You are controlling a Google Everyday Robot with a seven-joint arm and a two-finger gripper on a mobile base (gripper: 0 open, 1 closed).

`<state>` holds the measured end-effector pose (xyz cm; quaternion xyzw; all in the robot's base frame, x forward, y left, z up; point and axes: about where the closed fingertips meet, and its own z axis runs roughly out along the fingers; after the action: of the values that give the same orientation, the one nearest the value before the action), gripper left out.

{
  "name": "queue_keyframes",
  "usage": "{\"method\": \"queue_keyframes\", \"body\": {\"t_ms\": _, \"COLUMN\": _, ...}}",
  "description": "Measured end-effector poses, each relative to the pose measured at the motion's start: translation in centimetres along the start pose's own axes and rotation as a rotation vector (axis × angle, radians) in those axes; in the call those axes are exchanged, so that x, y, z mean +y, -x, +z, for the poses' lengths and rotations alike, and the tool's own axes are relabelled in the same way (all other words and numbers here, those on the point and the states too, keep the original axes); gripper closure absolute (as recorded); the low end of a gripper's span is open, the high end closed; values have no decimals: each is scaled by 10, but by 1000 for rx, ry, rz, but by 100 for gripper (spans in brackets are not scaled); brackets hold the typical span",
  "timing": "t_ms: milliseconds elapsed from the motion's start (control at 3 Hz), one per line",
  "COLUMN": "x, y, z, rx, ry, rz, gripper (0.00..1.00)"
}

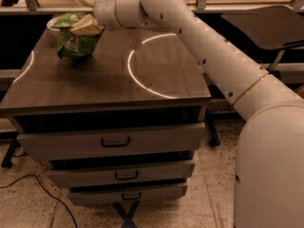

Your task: Pick green rice chip bag from white bowl and place on counter

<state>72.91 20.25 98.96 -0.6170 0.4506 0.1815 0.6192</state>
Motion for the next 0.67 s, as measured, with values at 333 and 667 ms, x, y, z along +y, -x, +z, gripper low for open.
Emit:
{"method": "queue_keyframes", "body": {"t_ms": 333, "x": 5, "y": -12, "z": 3, "rx": 47, "ry": 55, "rz": -18, "gripper": 67}}
{"method": "queue_keyframes", "body": {"t_ms": 667, "x": 3, "y": -23, "z": -20, "rx": 142, "ry": 91, "rz": -25, "gripper": 61}}
